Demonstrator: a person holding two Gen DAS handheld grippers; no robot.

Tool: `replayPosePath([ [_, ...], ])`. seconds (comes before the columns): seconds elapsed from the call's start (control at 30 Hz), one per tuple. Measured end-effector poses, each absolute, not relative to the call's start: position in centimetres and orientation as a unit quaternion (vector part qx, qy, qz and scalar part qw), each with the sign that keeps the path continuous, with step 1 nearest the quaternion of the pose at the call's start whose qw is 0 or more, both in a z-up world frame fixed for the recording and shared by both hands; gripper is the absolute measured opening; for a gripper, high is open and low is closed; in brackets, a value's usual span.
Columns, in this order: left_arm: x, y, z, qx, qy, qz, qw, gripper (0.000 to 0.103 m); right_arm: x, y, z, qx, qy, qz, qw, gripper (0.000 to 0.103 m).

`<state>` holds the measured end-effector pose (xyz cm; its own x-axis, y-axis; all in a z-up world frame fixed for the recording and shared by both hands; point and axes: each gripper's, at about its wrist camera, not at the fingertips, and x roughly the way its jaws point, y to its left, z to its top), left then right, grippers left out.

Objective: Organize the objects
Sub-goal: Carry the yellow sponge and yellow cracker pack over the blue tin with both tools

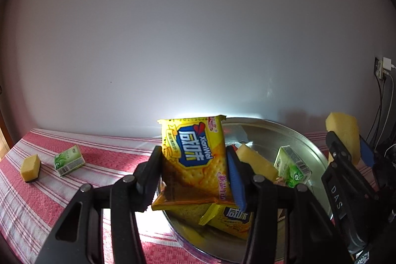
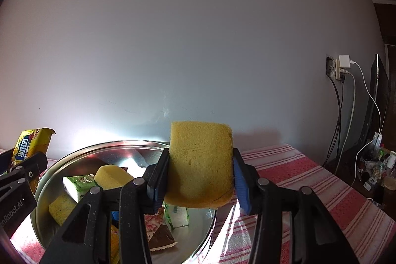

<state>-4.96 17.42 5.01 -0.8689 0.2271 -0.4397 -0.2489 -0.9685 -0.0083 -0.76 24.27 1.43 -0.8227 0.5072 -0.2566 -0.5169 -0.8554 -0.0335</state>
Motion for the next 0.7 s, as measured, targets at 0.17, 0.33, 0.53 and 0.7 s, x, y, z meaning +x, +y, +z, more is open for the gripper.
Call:
replayPosePath([
  [0.17, -6.2, 18.5, 4.4, -0.243, 0.033, 0.962, 0.123, 0.050, -2.1, 24.6, 0.9, -0.138, 0.015, 0.953, 0.269, 0.049],
  [0.33, -7.7, 19.4, 3.8, -0.268, 0.039, 0.955, 0.120, 0.049, -3.1, 24.5, 0.2, -0.162, 0.022, 0.954, 0.251, 0.049],
  [0.53, -8.9, 20.3, 3.1, -0.291, 0.049, 0.948, 0.124, 0.049, -4.1, 25.0, -0.2, -0.192, 0.035, 0.955, 0.221, 0.049],
  [0.7, -9.7, 20.2, 2.4, -0.312, 0.045, 0.942, 0.112, 0.049, -4.5, 25.3, -0.3, -0.205, 0.040, 0.957, 0.201, 0.049],
])
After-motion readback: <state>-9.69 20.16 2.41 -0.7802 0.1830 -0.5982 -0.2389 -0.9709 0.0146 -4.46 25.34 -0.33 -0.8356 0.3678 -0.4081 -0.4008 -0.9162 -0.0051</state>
